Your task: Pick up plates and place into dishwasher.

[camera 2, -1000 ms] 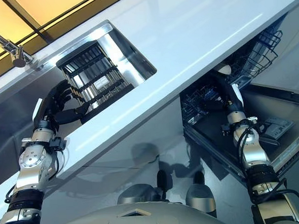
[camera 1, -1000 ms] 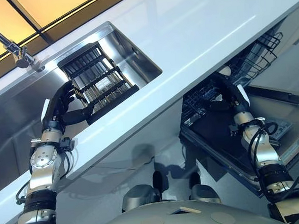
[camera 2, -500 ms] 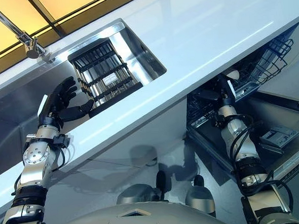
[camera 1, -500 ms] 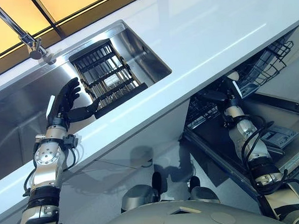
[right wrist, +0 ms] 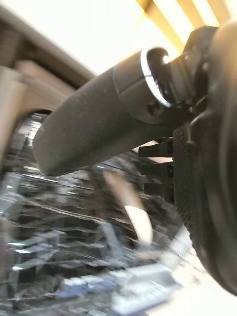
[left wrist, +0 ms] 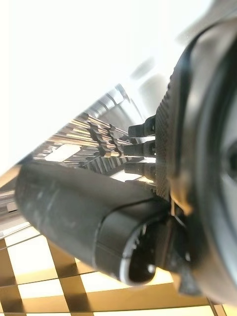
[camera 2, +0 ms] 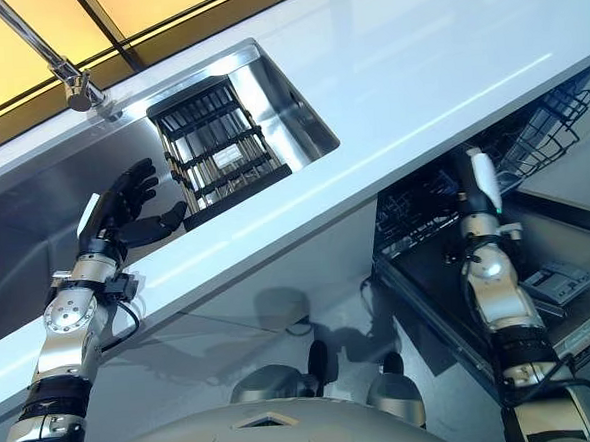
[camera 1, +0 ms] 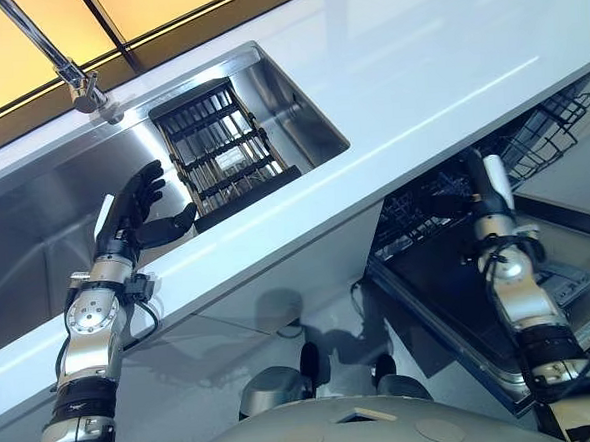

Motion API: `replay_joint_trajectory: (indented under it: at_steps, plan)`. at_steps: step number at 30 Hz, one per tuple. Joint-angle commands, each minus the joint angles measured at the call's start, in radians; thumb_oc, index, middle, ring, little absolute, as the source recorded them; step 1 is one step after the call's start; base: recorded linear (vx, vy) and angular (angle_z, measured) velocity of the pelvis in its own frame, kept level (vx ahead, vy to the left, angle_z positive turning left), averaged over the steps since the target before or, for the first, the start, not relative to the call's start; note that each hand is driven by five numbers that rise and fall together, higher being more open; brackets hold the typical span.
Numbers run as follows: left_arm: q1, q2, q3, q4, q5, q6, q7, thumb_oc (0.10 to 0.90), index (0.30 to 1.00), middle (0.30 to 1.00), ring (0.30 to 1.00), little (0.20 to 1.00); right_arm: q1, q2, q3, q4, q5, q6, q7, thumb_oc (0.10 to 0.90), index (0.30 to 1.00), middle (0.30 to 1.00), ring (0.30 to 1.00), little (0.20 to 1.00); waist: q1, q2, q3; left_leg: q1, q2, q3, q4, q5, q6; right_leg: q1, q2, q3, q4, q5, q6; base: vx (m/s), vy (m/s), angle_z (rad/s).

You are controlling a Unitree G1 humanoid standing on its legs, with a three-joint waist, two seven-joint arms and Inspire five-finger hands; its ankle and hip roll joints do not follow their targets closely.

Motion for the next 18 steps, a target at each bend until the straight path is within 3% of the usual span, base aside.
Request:
replay_joint_trajectory:
  at_steps: [1,3,5,11,14,18]
  plan:
    - [0.052,0.038,0.033,0.058,0.000,-0.054,-0.004,0.800,0.900,0.900,0.900,0.900,-0.043,-0.127,-0.179,-0.078,0.141,-0.141,-0.034,0.800,0.900,0.900,0.900,0.900,-0.042,-0.060,-0.085,0.020,-0.035,0.078,0.022,-0.156,0.030,-0.122,0.038,0.025,0.144,-0.097,0.054,-0.03,-0.055,-0.20]
    - [0.057,0.047,0.062,0.070,-0.012,-0.062,-0.014,0.800,0.900,0.900,0.900,0.900,0.000,-0.123,-0.268,-0.052,0.295,-0.170,-0.027,0.800,0.900,0.900,0.900,0.900,-0.060,-0.065,-0.085,0.018,-0.032,0.094,0.028,-0.164,0.029,-0.125,0.041,0.038,0.144,-0.100,0.058,-0.04,-0.059,-0.33]
    - [0.057,0.050,0.080,0.089,-0.017,-0.074,-0.021,0.800,0.900,0.900,0.900,0.900,0.031,-0.106,-0.336,0.017,0.365,-0.200,0.000,0.800,0.900,0.900,0.900,0.900,-0.073,-0.068,-0.086,0.016,-0.029,0.107,0.032,-0.170,0.027,-0.129,0.042,0.045,0.144,-0.102,0.063,-0.02,-0.056,-0.26]
    - [0.035,0.071,0.086,0.130,-0.045,-0.095,0.008,0.800,0.900,0.900,0.900,0.900,0.078,-0.084,-0.402,0.256,0.523,-0.173,0.043,0.800,0.900,0.900,0.900,0.900,-0.095,-0.069,-0.079,0.014,-0.022,0.130,0.039,-0.181,0.027,-0.140,0.046,0.058,0.148,-0.105,0.066,0.00,-0.060,-0.21]
    - [0.018,0.082,0.082,0.141,-0.062,-0.104,0.046,0.800,0.900,0.900,0.900,0.900,0.085,-0.070,-0.400,0.333,0.516,-0.209,0.012,0.800,0.900,0.900,0.900,0.900,-0.101,-0.065,-0.072,0.012,-0.021,0.137,0.047,-0.185,0.028,-0.143,0.047,0.063,0.154,-0.108,0.065,0.01,-0.072,-0.18]
    - [-0.022,0.094,0.055,0.158,-0.067,-0.121,0.132,0.800,0.900,0.900,0.900,0.900,0.063,-0.080,-0.378,0.422,0.444,-0.239,-0.148,0.800,0.900,0.900,0.900,0.900,-0.106,-0.049,-0.057,-0.005,-0.017,0.142,0.068,-0.187,0.026,-0.157,0.048,0.068,0.171,-0.116,0.058,0.00,-0.081,-0.11]
